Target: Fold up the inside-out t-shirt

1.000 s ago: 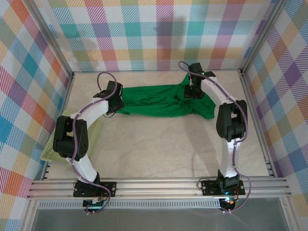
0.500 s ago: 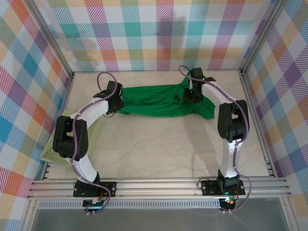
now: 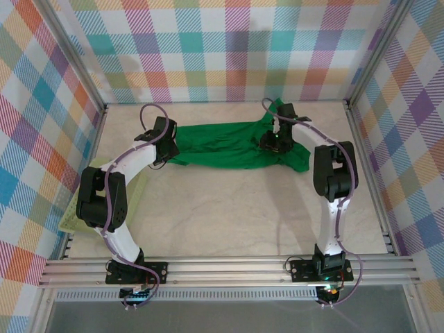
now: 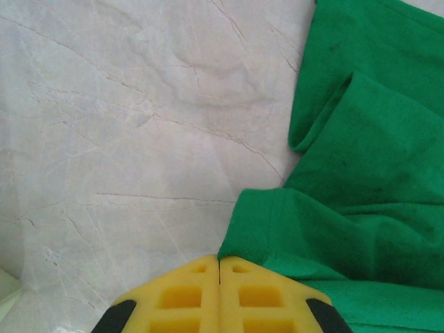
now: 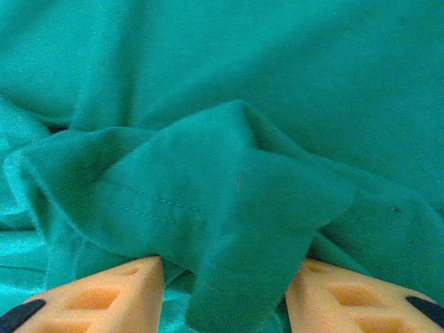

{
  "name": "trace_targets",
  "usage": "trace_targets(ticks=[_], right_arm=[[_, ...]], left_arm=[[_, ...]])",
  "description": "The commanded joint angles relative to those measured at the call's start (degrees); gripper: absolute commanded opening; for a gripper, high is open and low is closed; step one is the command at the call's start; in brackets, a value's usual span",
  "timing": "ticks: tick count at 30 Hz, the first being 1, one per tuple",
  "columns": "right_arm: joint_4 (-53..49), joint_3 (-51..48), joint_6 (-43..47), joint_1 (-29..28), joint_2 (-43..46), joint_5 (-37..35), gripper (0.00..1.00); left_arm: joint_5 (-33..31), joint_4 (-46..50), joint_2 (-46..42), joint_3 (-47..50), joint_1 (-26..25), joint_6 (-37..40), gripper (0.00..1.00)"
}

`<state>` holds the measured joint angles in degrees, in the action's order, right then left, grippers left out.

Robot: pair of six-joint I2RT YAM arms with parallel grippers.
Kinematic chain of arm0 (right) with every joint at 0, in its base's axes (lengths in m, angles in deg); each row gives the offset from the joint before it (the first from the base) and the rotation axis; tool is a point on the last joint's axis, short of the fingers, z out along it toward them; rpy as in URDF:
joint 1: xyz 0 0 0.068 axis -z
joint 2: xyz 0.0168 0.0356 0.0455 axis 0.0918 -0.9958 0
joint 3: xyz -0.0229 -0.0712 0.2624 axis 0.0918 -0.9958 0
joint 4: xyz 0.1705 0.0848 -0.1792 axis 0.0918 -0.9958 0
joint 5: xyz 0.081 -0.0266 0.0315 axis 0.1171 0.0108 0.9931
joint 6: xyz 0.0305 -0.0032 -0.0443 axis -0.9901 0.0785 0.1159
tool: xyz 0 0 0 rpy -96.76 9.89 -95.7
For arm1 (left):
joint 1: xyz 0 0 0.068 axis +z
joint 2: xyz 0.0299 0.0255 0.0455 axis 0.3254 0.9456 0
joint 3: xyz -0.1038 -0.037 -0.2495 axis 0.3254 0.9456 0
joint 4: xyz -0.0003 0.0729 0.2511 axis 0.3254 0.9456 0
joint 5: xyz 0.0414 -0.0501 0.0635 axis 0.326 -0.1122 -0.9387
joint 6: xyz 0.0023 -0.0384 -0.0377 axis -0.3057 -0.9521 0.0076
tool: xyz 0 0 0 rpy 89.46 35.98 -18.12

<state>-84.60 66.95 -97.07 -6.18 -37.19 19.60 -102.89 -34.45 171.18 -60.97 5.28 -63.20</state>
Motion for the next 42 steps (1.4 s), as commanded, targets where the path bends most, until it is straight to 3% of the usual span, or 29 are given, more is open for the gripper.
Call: trace_targets(ticks=[1, 12, 20, 26, 30, 35, 42], right_arm=[[3.9, -1.2, -4.8, 2.1, 2.9, 6.4, 0.51], [10.5, -1.6, -9.7, 3.9, 2.1, 13.3, 0.5], [12.5, -4.4, -11.2, 4.0, 3.0, 12.7, 0.49], [15.8, -5.7, -10.0, 3.7, 4.3, 17.1, 0.41], [13.0, -5.6, -9.4, 3.4, 5.2, 11.7, 0.31], [14.2, -9.5, -11.4, 4.0, 7.6, 7.4, 0.37], [16.6, -11.9, -14.1, 4.5, 7.6, 7.5, 0.35]], left_arm=[[-0.2, 1.1, -1.5, 0.4, 0.5, -0.3, 0.0], [-0.2, 1.1, -1.9, 0.9, 0.5, -0.4, 0.0], [-0.1, 0.9, -1.9, 0.9, 0.5, -0.5, 0.0], [0.0, 0.8, -1.7, 0.8, 0.5, -0.6, 0.0], [0.0, 0.8, -1.6, 0.8, 0.5, -0.7, 0.0], [-0.2, 1.0, -1.8, 1.0, 0.5, -0.6, 0.0], [-0.3, 1.1, -1.8, 0.8, 0.5, -0.5, 0.0]])
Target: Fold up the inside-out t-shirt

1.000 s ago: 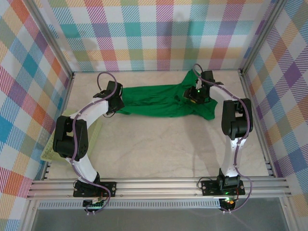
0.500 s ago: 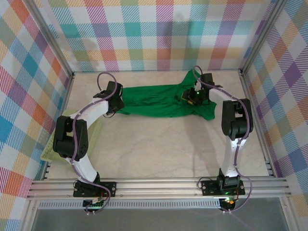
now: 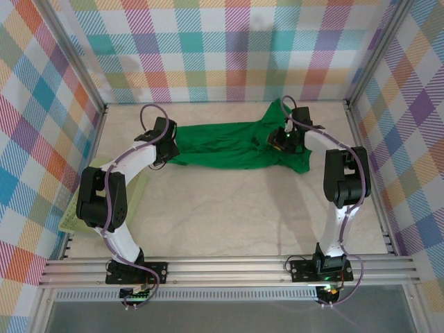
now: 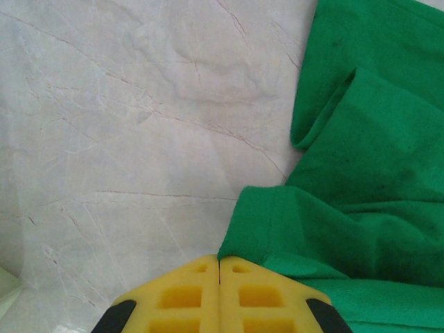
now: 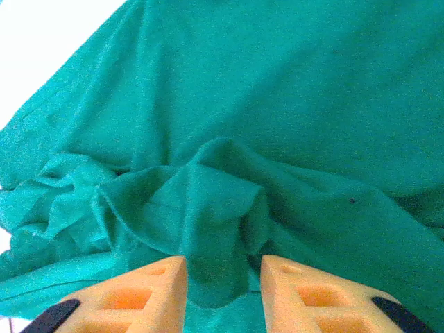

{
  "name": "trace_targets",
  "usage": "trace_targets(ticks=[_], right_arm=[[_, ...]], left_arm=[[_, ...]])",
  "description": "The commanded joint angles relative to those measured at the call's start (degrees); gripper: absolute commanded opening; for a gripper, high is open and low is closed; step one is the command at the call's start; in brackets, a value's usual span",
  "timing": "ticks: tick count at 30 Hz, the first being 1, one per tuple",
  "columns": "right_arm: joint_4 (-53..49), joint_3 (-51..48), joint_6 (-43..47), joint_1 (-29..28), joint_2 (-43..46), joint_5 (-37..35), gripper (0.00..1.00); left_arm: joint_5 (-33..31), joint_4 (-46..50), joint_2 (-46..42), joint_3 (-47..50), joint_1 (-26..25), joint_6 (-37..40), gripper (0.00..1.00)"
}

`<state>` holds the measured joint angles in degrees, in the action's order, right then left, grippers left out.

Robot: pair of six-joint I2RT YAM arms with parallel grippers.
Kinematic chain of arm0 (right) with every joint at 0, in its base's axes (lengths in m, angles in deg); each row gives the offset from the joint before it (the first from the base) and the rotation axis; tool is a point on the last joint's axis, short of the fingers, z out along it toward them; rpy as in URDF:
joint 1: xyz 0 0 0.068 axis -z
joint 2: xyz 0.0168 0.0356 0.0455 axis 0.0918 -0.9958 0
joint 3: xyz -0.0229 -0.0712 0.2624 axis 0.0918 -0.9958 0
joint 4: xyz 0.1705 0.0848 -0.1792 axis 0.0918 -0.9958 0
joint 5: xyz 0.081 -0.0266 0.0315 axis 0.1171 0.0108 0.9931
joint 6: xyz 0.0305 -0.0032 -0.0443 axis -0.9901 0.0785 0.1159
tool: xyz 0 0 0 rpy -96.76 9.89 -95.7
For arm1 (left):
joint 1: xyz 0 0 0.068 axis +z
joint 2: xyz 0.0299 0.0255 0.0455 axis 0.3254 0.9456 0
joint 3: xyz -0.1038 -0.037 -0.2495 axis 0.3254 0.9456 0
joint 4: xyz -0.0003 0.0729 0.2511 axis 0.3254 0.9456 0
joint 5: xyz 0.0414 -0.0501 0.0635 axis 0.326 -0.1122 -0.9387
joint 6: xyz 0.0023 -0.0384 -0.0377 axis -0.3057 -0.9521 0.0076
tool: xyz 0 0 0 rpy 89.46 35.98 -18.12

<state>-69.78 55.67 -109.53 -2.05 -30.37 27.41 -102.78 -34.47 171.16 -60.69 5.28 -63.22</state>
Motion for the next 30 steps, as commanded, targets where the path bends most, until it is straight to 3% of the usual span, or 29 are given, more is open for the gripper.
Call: trace_targets(ticks=[1, 10, 24, 27, 30], right_arm=[[1.6, -0.5, -1.8, 0.4, 0.4, 0.0, 0.35], [2.8, 2.9, -2.2, 0.2, -4.6, 4.9, 0.41], [-1.4, 4.8, -0.7, -1.0, -4.4, 0.5, 0.27], [-1.3, 4.0, -0.5, -1.0, -3.2, 0.7, 0.38], [-1.2, 3.5, -1.5, -1.1, -3.2, 1.8, 0.39]], left_arm=[[-0.3, 1.1, -1.9, 0.6, 0.5, -0.5, 0.0], [0.0, 1.0, -1.7, 0.5, 0.5, -0.5, 0.0], [-0.2, 1.2, -1.7, 0.4, 0.5, -0.5, 0.0], [-0.1, 1.1, -1.7, 0.5, 0.5, -0.5, 0.0], [-0.1, 1.0, -1.8, 0.6, 0.5, -0.6, 0.0]])
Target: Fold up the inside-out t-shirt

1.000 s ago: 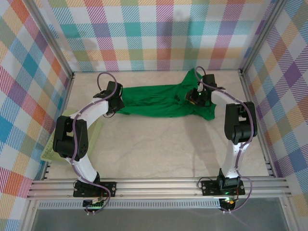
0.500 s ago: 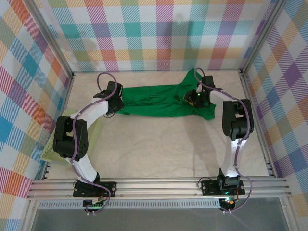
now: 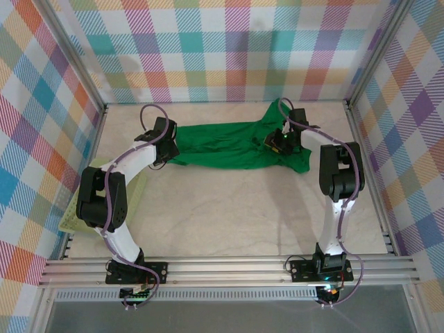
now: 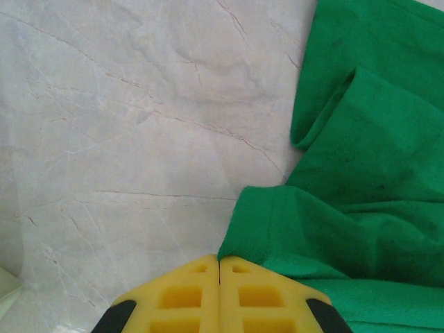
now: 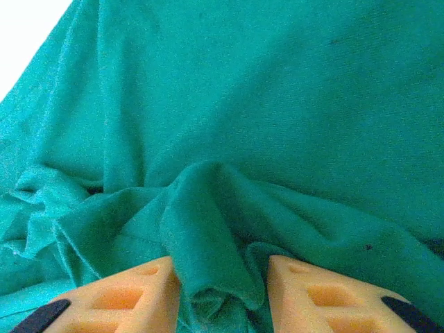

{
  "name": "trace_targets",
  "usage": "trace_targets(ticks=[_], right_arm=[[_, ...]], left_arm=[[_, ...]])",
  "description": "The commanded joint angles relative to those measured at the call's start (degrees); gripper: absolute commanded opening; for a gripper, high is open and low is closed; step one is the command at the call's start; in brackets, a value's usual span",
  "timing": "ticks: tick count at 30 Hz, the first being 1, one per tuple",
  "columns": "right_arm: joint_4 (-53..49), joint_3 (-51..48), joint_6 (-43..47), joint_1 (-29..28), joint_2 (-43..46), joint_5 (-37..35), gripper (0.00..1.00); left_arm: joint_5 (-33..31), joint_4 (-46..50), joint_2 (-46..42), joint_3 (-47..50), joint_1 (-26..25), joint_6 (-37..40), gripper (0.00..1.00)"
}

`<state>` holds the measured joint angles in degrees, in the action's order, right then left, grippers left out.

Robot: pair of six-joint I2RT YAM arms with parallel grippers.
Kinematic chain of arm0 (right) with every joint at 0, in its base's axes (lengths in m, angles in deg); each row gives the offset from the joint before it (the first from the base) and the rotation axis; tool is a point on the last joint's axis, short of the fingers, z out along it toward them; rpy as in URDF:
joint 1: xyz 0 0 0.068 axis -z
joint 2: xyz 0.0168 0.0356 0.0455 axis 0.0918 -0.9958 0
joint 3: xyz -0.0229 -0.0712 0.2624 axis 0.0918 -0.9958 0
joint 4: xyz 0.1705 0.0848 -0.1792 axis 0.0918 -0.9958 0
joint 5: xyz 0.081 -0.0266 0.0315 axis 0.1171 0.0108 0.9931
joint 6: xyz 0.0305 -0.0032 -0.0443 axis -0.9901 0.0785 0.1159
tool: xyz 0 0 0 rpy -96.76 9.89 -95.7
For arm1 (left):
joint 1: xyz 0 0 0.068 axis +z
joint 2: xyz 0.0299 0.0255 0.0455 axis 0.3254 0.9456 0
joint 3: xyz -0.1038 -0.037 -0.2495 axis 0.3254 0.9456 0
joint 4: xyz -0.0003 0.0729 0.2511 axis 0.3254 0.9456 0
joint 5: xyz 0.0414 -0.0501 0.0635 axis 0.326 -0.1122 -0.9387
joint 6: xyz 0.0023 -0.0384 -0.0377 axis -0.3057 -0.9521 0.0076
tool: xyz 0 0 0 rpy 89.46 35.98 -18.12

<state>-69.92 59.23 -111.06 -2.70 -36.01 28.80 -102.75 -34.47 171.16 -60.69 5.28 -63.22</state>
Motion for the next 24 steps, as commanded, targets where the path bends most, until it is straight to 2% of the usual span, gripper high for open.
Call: trace_targets(ticks=[1, 12, 18, 24], right_arm=[[-0.8, -0.3, -0.5, -0.5, 2.4, 0.9, 0.39], [2.2, -2.7, -7.7, -0.9, 1.3, 2.9, 0.32], [2.6, -3.5, -9.0, -1.6, 3.0, 1.5, 0.23], [0.4, -5.4, -7.5, -1.6, 8.4, -2.7, 0.11]], left_arm=[[-0.1, 1.0, -1.8, 0.6, 0.5, -0.7, 0.0], [-0.1, 0.8, -2.5, 1.1, 0.5, -0.7, 0.0], [-0.1, 0.8, -2.7, 1.4, 0.4, -0.8, 0.0], [-0.3, 0.9, -3.3, 1.5, 0.5, -0.8, 0.0]])
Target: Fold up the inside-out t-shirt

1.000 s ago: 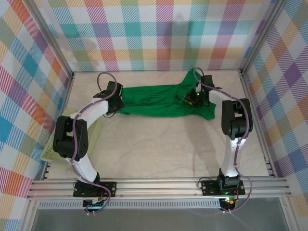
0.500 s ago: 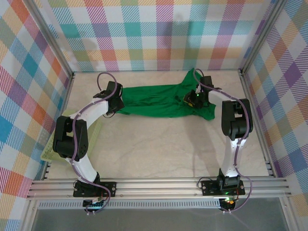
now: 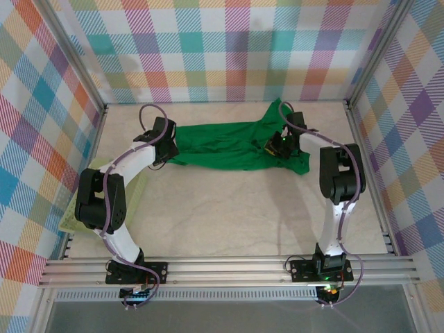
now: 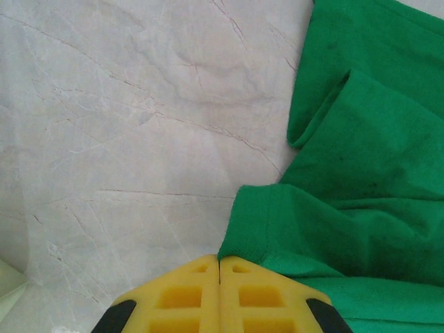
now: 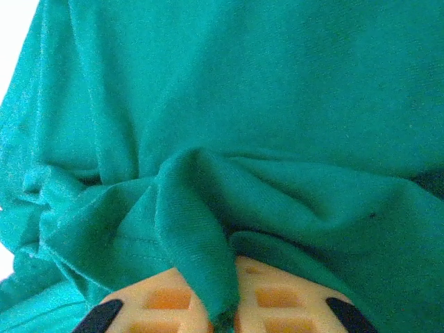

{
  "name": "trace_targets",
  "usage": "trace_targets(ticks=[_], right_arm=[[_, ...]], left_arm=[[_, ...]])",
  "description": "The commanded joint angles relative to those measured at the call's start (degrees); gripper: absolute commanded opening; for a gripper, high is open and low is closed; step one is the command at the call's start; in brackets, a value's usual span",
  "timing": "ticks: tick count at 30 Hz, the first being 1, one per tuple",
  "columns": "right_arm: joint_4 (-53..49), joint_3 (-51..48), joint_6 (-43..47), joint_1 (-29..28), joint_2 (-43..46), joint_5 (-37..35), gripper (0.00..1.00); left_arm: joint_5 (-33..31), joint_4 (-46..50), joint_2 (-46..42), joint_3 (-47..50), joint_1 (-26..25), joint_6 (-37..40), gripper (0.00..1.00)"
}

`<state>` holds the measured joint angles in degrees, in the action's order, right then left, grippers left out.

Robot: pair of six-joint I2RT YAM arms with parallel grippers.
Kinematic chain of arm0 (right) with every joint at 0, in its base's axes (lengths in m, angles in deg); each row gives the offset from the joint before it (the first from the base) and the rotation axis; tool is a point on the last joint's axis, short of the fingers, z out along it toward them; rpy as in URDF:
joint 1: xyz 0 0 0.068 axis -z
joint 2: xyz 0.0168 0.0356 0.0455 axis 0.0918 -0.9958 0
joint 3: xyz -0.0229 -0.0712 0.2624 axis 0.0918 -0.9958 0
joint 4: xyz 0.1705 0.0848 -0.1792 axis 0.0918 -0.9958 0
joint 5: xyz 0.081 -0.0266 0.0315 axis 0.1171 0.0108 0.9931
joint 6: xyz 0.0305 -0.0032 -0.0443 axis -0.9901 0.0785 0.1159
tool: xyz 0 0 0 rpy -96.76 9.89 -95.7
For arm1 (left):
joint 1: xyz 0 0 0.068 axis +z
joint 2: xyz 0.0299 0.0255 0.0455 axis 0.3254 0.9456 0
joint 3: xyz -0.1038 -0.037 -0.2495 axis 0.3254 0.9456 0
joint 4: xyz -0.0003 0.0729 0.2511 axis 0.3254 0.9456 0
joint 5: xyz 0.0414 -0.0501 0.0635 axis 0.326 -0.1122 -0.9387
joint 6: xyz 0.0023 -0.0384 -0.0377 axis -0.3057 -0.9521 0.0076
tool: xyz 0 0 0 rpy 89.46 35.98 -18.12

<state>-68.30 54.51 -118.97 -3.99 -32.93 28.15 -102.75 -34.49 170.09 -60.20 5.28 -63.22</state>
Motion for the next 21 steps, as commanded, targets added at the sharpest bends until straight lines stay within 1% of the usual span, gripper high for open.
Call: trace_targets(ticks=[1, 4, 8, 13, 17, 21], right_arm=[[-1.7, -1.1, 1.1, -0.3, 6.7, -2.6, 0.11], [-4.2, -3.5, 3.7, -0.2, 12.3, -5.0, 0.06], [-7.0, -9.4, 6.6, 0.8, 20.1, -6.7, 0.06], [-7.4, -18.4, 7.3, 4.6, 27.9, -5.8, 0.07], [-7.4, -22.0, 7.8, 6.0, 29.4, -5.8, 0.11], [-3.2, -24.1, 7.1, 6.4, 26.0, -3.2, 0.18]], left_arm=[[-0.3, 0.8, -2.4, 1.1, 0.5, -0.8, 0.0], [-0.6, 0.2, -3.4, 1.9, 0.5, -0.6, 0.0], [-1.7, -0.9, -5.5, 3.7, 0.5, -0.8, 0.0], [-4.8, -3.2, -8.6, 8.1, 0.5, -2.7, 0.0], [-7.4, -2.7, -8.2, 9.4, 0.5, -4.7, 0.0], [-6.7, -3.1, -7.5, 9.4, 0.5, -5.3, 0.0]])
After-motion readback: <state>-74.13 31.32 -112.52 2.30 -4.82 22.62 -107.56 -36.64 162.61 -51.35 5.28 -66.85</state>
